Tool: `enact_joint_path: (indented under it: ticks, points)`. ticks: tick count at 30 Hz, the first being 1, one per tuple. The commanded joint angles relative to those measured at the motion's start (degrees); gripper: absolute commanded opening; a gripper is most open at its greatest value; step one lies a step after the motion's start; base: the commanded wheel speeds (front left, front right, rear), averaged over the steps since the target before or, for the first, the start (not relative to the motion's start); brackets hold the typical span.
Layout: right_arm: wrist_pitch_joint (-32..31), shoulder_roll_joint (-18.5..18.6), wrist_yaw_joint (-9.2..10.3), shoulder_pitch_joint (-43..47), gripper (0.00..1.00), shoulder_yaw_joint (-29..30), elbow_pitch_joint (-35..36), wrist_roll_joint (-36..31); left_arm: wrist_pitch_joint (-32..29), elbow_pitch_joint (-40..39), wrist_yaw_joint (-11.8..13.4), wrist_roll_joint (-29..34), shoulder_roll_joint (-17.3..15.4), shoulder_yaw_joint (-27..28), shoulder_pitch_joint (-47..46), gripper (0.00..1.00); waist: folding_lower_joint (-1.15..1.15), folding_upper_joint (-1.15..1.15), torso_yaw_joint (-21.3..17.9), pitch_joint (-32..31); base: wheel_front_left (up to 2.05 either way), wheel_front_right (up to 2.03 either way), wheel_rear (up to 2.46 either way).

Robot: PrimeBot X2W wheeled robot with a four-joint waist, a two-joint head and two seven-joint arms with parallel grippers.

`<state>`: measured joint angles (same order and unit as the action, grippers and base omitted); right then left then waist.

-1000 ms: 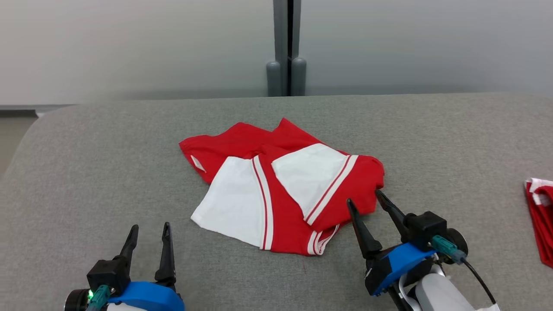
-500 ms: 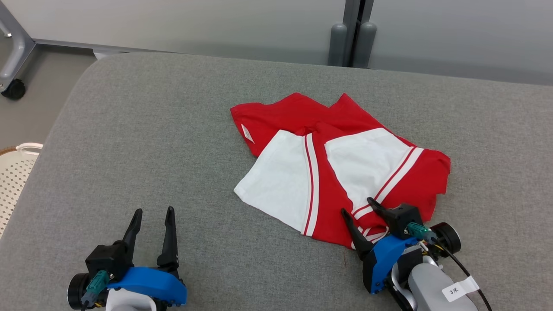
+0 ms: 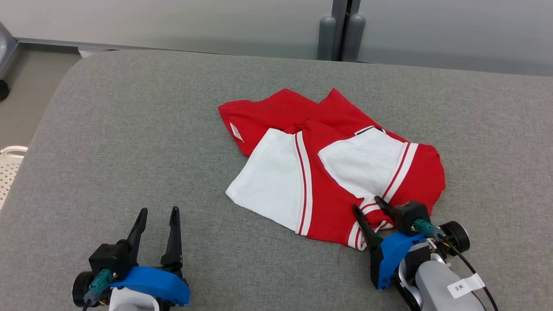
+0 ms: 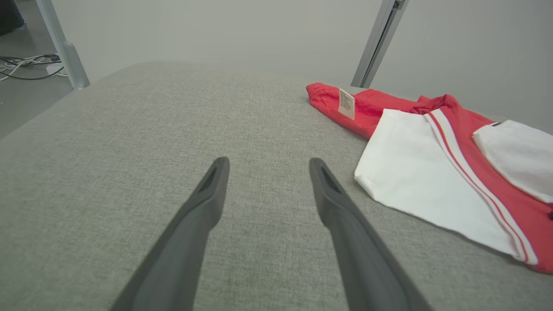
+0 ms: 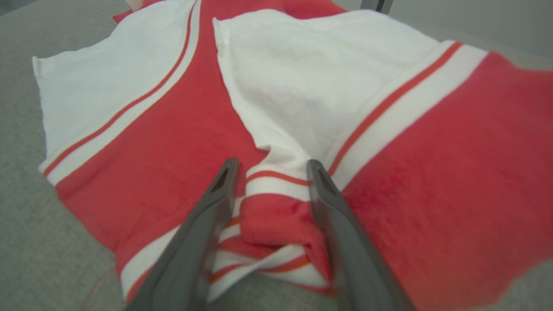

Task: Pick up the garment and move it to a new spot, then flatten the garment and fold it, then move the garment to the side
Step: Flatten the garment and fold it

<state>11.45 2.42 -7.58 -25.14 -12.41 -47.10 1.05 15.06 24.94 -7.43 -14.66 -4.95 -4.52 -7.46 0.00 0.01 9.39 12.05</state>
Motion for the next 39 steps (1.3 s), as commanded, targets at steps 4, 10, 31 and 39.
enact_joint_path:
  ticks: [4,10,31,39]
  points:
    - [0.5,0.8,0.15,1.4,0.38,1.3,-0.8,0.1,0.2,-0.4,-0.1,-0.5,-0.1,-0.6,-0.9,1.0,0.0,-0.01,-0.5,0.0,0.0,0.0,0.0]
    - [2.8,0.7,0.14,0.3,0.0,2.9,1.1,1.5,0.2,-0.4,-0.1,-0.6,-0.4,-0.7,-0.6,1.0,0.0,-0.01,-0.9,-0.1,0.0,0.0,0.0]
    - [-0.8,1.9,0.1,-12.7,0.0,40.4,16.0,-28.3,0.2,-0.7,-0.1,-2.1,-1.5,-4.1,-1.4,1.0,0.0,-0.01,3.5,2.6,0.0,0.0,0.0]
    - [-4.4,1.1,0.1,-16.8,1.0,51.6,18.6,-36.2,0.2,0.3,-0.1,-3.5,-2.2,-4.6,-1.8,1.0,0.0,-0.01,5.2,3.6,0.0,0.0,0.0]
